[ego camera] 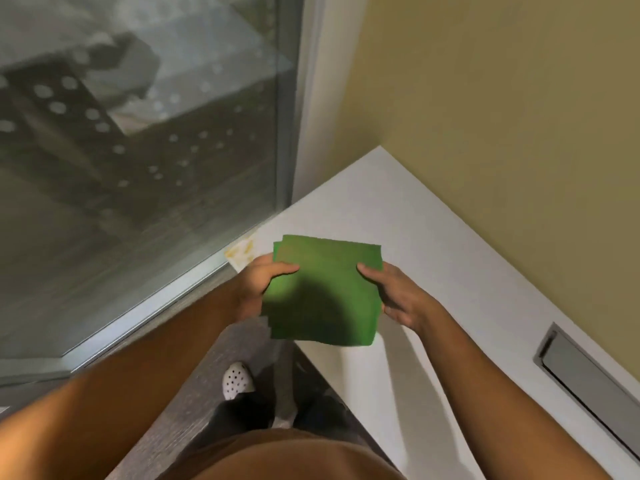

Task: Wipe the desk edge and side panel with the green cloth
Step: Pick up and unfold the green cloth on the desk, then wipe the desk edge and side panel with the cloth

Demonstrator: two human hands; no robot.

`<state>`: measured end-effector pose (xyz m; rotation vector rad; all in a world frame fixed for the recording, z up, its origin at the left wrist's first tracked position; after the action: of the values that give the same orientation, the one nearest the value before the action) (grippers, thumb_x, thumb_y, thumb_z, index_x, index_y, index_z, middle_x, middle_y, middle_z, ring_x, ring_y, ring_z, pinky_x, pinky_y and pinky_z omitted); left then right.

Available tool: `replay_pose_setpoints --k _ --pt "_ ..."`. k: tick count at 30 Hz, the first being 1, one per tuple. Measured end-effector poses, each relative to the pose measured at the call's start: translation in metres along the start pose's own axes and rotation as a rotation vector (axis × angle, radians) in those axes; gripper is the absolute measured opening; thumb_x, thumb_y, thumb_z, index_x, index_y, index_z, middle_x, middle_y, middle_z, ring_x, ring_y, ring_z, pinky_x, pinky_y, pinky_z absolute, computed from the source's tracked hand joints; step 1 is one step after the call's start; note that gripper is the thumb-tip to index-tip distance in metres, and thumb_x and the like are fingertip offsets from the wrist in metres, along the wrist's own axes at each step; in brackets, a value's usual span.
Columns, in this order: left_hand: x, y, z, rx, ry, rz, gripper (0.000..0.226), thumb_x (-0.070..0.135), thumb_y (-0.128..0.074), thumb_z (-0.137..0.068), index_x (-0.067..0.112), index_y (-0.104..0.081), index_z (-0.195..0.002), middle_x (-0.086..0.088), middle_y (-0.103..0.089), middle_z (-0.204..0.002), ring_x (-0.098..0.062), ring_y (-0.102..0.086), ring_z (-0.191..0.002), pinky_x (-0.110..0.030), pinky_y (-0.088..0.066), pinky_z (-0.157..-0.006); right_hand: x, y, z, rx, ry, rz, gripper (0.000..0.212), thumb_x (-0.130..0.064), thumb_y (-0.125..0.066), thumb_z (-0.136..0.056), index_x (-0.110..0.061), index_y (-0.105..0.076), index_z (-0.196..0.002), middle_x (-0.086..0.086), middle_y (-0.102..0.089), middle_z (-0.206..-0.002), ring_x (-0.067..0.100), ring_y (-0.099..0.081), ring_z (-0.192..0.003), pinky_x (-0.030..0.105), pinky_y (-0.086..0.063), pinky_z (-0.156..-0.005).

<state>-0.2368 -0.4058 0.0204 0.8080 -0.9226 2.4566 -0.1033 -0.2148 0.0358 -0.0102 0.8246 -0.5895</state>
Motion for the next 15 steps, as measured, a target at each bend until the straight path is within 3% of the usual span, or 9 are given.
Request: replay_pose_setpoints --k 3,5,8,10,12,13,15 --pt "0.045 0.03 0.0 0.042 -0.12 -0.26 0.027 -0.007 -0.058 -0.098 -0.005 -0.067 -0.124 -0.013 -0.079 -0.103 -0.018 -0.075 -0.079 -0.025 -0.061 -0.069 -0.025 -0.022 -0.024 0.059 0.076 0.114 0.039 -0.012 -0.059 -0.106 -0.001 -0.06 -0.144 0.022 -0.068 -0.141 0.039 -0.065 -0.132 0.051 -0.051 -0.116" --pt "0.077 0.042 -0.006 0.093 -0.211 -0.458 0.023 -0.01 -0.063 -0.095 -0.006 -0.069 -0.117 -0.005 -0.078 -0.09 -0.01 -0.072 -0.072 -0.021 -0.059 -0.068 -0.048 -0.034 -0.038 0.103 0.142 0.185 0.038 -0.01 -0.059 -0.105 0.001 -0.061 -0.142 0.021 -0.07 -0.136 0.035 -0.071 -0.118 0.048 -0.057 -0.108" --pt "0.126 0.05 -0.018 0.175 -0.367 -0.603 0.022 -0.016 -0.065 -0.09 -0.012 -0.068 -0.112 -0.02 -0.069 -0.1 -0.016 -0.068 -0.079 -0.031 -0.056 -0.078 -0.088 -0.042 -0.055 0.174 0.279 0.29 0.031 -0.004 -0.064 -0.102 -0.004 -0.07 -0.132 0.013 -0.076 -0.121 0.02 -0.075 -0.101 0.035 -0.062 -0.094" --pt "0.149 0.052 -0.023 0.187 -0.475 -0.731 0.016 -0.012 -0.07 -0.086 -0.008 -0.071 -0.102 -0.022 -0.072 -0.095 -0.019 -0.068 -0.079 -0.036 -0.055 -0.076 -0.106 -0.047 -0.061 0.194 0.352 0.399 0.026 -0.003 -0.07 -0.098 -0.02 -0.08 -0.114 -0.002 -0.082 -0.106 0.012 -0.077 -0.096 0.024 -0.062 -0.087" --pt "0.155 0.06 -0.025 0.264 -0.564 -0.982 0.02 -0.001 -0.073 -0.081 0.004 -0.079 -0.099 -0.021 -0.079 -0.094 -0.029 -0.074 -0.088 -0.043 -0.057 -0.081 -0.111 -0.05 -0.068 0.213 0.421 0.569 0.033 -0.001 -0.075 -0.093 -0.032 -0.082 -0.1 -0.017 -0.083 -0.092 -0.001 -0.076 -0.087 0.013 -0.058 -0.08" --pt "0.151 0.063 -0.025 0.295 -0.587 -1.126 0.026 0.0 -0.072 -0.08 0.009 -0.082 -0.102 -0.018 -0.081 -0.098 -0.033 -0.076 -0.093 -0.043 -0.058 -0.084 -0.106 -0.05 -0.072 0.212 0.44 0.653 0.038 0.003 -0.075 -0.091 -0.032 -0.082 -0.103 -0.02 -0.082 -0.091 -0.004 -0.074 -0.086 0.011 -0.055 -0.08" --pt "0.124 0.069 -0.031 0.286 -0.587 -1.342 0.034 0.0 -0.07 -0.084 0.017 -0.082 -0.111 -0.012 -0.08 -0.111 -0.033 -0.074 -0.105 -0.042 -0.054 -0.096 -0.081 -0.05 -0.081 0.17 0.442 0.781 0.039 0.01 -0.074 -0.089 -0.019 -0.078 -0.114 -0.007 -0.082 -0.105 0.005 -0.074 -0.096 0.021 -0.055 -0.09"
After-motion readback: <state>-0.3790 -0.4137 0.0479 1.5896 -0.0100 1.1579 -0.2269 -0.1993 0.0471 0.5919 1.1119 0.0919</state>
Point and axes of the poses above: each hand's wrist, its own z-axis away from the middle knuckle, its own y-axis out of the back of the hand, x = y × z, the point moved 8 cm from there along -z, towards the middle knuckle
